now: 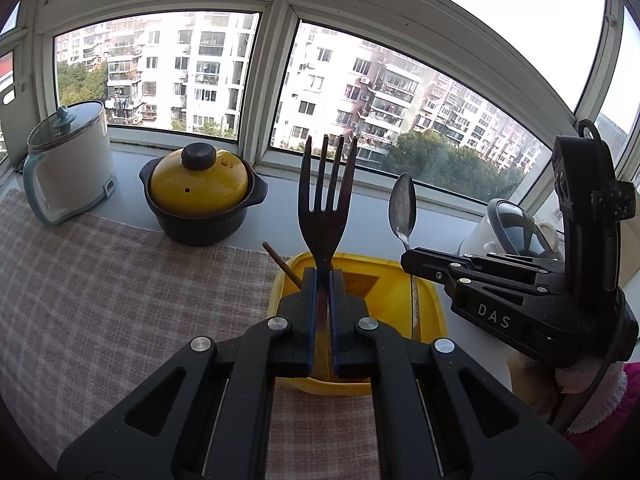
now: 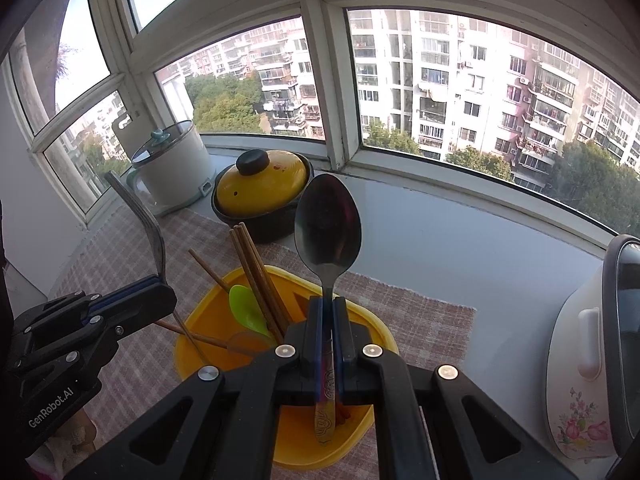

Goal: Organize utensils

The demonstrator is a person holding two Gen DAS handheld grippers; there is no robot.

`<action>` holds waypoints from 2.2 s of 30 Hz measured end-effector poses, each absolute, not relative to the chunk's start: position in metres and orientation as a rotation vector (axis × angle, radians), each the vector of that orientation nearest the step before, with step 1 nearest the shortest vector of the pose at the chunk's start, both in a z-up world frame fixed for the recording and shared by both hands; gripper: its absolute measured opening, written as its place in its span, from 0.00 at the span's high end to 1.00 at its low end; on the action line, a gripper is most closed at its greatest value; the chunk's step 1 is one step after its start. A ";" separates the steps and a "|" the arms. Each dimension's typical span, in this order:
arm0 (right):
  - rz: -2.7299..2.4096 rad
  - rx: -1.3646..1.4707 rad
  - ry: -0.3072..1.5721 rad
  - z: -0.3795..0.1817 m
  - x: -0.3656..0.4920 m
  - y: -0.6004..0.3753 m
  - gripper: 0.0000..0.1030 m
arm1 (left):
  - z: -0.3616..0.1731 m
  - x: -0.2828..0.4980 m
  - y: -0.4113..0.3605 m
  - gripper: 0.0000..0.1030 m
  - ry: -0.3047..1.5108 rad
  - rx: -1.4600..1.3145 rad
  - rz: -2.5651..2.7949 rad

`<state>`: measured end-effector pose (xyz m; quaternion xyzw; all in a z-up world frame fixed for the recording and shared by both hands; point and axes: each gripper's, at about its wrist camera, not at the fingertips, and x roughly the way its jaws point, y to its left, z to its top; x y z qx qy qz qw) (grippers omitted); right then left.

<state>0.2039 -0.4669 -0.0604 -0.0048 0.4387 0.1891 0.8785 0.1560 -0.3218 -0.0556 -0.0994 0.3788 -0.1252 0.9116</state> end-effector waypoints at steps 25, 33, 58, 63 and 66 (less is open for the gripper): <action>0.443 -0.103 0.802 -0.069 0.193 -0.470 0.98 | -0.071 0.153 -0.332 0.97 0.820 -0.150 -0.187; 0.460 -0.100 0.778 -0.070 0.194 -0.477 0.98 | -0.071 0.153 -0.335 0.97 0.824 -0.142 -0.150; 0.401 -0.082 0.703 -0.046 0.164 -0.480 0.40 | -0.042 0.117 -0.322 0.75 0.762 -0.146 -0.138; 0.376 -0.088 0.703 -0.041 0.152 -0.475 0.37 | -0.037 0.104 -0.311 0.75 0.754 -0.140 -0.139; 0.358 -0.090 0.699 -0.038 0.144 -0.471 0.35 | -0.033 0.096 -0.303 0.75 0.751 -0.129 -0.138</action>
